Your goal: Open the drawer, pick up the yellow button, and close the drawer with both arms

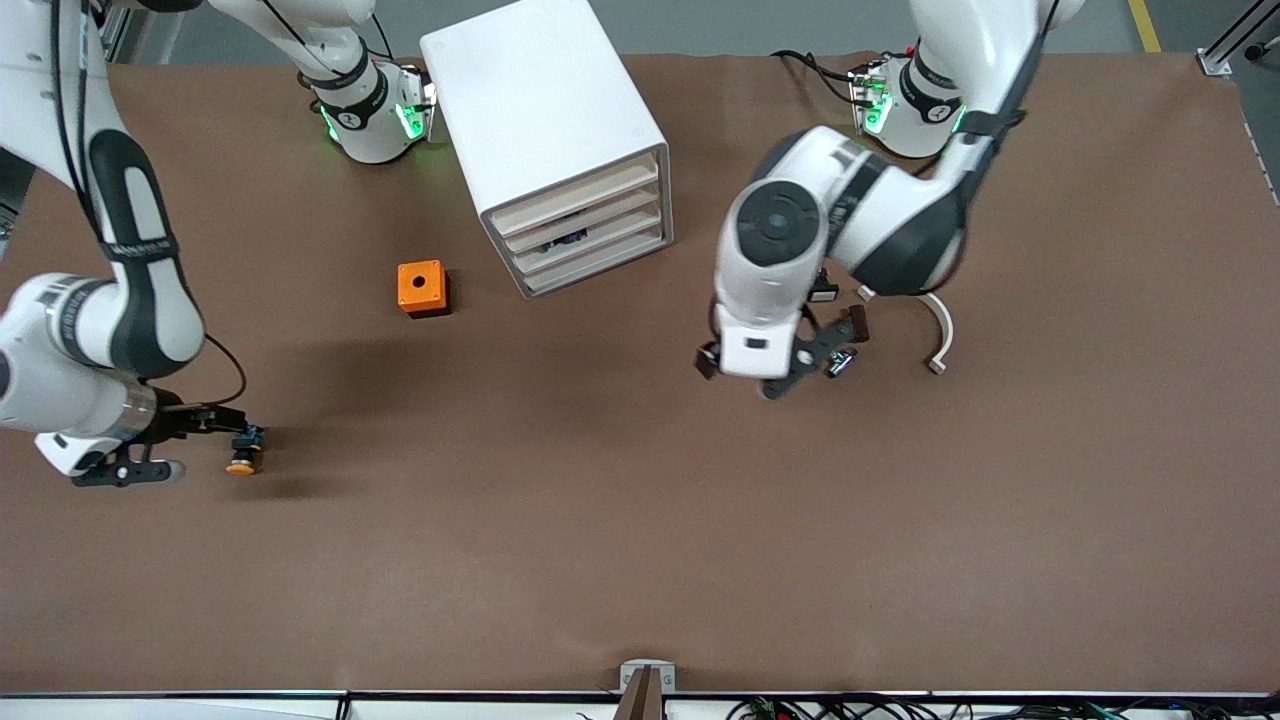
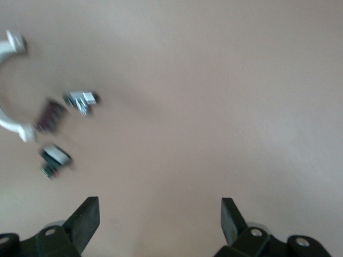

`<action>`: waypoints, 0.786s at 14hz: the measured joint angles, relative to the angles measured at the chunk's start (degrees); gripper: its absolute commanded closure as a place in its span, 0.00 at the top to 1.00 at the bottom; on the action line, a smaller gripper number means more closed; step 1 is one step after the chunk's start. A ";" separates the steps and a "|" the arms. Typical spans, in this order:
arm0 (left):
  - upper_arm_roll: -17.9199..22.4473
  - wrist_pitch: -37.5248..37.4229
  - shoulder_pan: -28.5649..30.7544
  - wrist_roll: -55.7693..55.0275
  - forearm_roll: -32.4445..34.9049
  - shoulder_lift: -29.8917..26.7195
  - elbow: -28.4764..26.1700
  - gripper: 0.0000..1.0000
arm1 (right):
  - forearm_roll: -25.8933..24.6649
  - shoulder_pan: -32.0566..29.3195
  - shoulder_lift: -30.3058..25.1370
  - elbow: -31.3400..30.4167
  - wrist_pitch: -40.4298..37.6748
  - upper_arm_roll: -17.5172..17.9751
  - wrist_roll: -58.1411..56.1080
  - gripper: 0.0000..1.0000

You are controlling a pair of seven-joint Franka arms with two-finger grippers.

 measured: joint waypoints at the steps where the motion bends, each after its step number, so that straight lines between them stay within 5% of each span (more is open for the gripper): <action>1: 0.02 -1.34 2.64 3.34 0.08 -1.20 0.01 1.00 | 0.01 0.13 -1.93 1.89 -5.25 0.12 1.88 1.00; 5: -0.07 -6.23 13.33 19.72 0.13 -7.95 0.02 1.00 | -0.08 1.94 -10.73 5.25 -20.29 0.60 10.05 1.00; 11: 0.03 -9.48 24.69 42.78 0.12 -15.76 -2.15 1.00 | -1.35 4.75 -18.50 9.65 -30.64 0.70 12.91 1.00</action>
